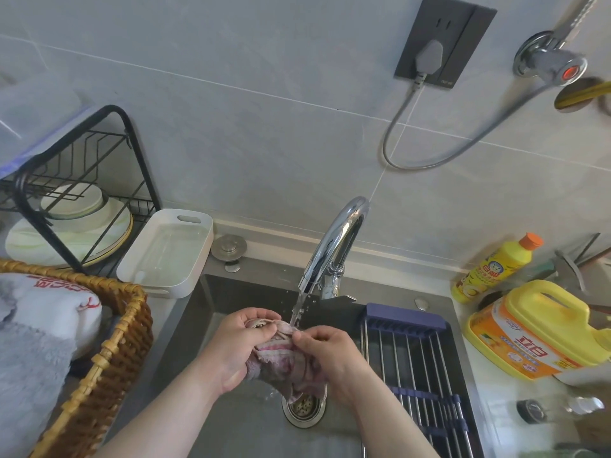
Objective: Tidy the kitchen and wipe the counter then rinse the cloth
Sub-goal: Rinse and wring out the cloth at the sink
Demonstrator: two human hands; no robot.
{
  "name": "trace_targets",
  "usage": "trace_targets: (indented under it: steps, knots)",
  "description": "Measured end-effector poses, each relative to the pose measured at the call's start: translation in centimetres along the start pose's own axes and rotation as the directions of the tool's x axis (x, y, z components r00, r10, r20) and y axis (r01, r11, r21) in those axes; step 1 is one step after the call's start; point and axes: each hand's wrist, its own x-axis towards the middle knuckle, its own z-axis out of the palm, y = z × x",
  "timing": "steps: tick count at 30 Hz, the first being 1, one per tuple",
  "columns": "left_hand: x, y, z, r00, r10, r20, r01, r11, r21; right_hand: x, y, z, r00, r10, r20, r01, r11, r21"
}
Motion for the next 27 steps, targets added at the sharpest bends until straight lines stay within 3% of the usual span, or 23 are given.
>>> trace_targets:
  steps: [5, 10, 12, 14, 19, 20, 24, 27]
  knots:
    - [0.1, -0.5, 0.0, 0.992, 0.102, -0.079, -0.084, 0.975, 0.206, 0.0, 0.1, -0.1, 0.996, -0.08, -0.038, 0.086, 0.97, 0.226]
    - [0.1, -0.6, 0.3, 0.994, 0.104, -0.025, -0.096, 0.97, 0.225, 0.2, 0.1, 0.9, 0.989, -0.095, -0.112, 0.095, 0.995, -0.01]
    - [-0.1, -0.6, 0.4, 0.993, 0.117, -0.025, -0.108, 0.963, 0.249, 0.2, 0.1, 0.9, 0.99, -0.088, -0.113, 0.085, 0.996, -0.028]
    - [-0.2, -0.2, 0.4, 0.996, 0.086, -0.019, -0.08, 0.975, 0.209, 0.1, -0.1, 0.6, 0.988, -0.098, -0.115, 0.101, 0.995, 0.02]
    - [-0.2, 0.8, -0.3, 0.996, -0.075, 0.057, 0.081, 0.991, -0.103, 0.2, -1.0, -0.3, 0.99, -0.111, -0.091, 0.123, 0.983, 0.136]
    - [-0.2, 0.9, -0.3, 0.997, -0.06, 0.048, 0.064, 0.995, -0.079, 0.3, -1.1, -0.3, 0.989, -0.108, -0.097, 0.122, 0.981, 0.151]
    - [0.0, 0.6, 0.6, 0.992, 0.123, -0.024, -0.11, 0.949, 0.296, 0.2, -0.7, 0.6, 0.991, -0.115, -0.074, 0.122, 0.988, 0.096]
    - [0.2, 0.8, 0.3, 0.999, 0.028, 0.033, -0.034, 0.975, 0.218, 0.0, -0.5, 0.8, 0.995, -0.072, -0.07, 0.075, 0.996, 0.05]
